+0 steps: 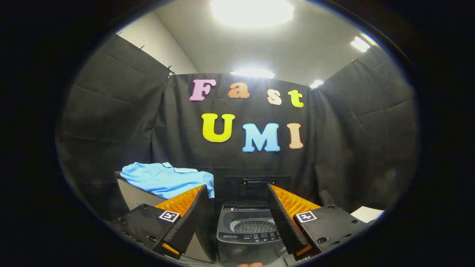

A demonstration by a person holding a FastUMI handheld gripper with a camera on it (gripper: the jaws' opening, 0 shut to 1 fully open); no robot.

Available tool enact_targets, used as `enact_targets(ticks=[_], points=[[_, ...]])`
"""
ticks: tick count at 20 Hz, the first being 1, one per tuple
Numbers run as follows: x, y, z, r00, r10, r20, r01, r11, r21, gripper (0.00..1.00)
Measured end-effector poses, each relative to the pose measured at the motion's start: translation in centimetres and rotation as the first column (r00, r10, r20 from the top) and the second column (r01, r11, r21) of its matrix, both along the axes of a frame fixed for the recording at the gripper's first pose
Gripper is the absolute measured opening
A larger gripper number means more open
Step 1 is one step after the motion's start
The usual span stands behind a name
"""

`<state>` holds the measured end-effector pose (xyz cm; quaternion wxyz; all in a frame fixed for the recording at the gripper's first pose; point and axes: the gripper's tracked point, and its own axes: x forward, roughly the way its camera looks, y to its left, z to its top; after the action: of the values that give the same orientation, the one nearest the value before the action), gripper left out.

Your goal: Put the clothes into the washing machine and then close the washing machine lid.

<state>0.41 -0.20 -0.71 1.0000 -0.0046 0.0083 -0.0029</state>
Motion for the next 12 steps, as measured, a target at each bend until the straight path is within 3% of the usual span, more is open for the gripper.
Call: enact_targets(ticks=[12], points=[[0.57, -0.15, -0.25, 1.0, -0.013, -0.015, 0.013, 1.0, -0.012, 0.98]])
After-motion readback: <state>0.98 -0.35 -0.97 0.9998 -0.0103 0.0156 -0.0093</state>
